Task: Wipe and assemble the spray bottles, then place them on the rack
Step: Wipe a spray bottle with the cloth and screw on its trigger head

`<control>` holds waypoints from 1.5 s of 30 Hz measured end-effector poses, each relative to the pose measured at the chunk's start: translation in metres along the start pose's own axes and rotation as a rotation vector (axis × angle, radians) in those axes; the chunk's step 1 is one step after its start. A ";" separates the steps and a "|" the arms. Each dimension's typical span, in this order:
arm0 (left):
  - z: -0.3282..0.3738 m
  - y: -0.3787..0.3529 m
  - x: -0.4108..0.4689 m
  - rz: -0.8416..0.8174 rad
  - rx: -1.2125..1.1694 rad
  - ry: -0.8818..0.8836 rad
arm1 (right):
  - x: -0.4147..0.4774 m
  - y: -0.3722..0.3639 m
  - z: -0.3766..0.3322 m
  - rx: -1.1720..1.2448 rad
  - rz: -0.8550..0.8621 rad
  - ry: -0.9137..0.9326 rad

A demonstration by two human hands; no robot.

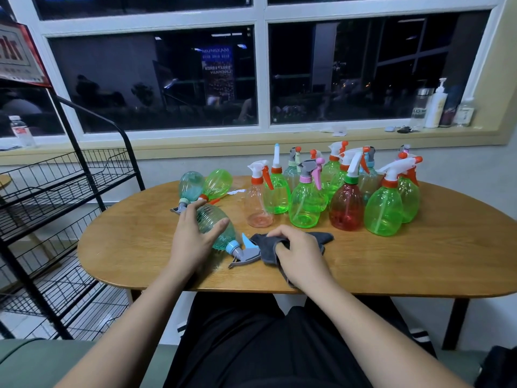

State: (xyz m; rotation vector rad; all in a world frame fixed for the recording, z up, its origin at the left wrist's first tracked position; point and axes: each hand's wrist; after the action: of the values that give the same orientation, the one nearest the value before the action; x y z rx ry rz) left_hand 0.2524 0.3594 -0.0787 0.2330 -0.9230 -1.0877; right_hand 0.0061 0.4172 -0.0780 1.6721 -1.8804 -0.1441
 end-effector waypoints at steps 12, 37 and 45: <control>-0.001 -0.001 -0.001 0.009 0.007 -0.024 | 0.013 -0.033 -0.031 0.096 -0.192 -0.010; 0.005 0.001 -0.003 0.018 0.006 0.012 | -0.003 -0.005 -0.013 -0.472 -0.554 0.109; 0.005 0.003 -0.003 0.019 0.006 0.023 | 0.026 -0.021 -0.007 -0.186 -0.458 -0.042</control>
State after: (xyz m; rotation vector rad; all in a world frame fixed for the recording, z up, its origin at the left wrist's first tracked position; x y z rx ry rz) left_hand 0.2498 0.3646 -0.0755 0.2405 -0.9063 -1.0628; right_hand 0.0275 0.3916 -0.0724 1.9488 -1.4313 -0.5256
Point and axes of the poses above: each hand's wrist, its own x-axis towards the middle knuckle, its own y-axis out of the back of the hand, z = x × y, and after that the axes turned 8 degrees about x, right-handed
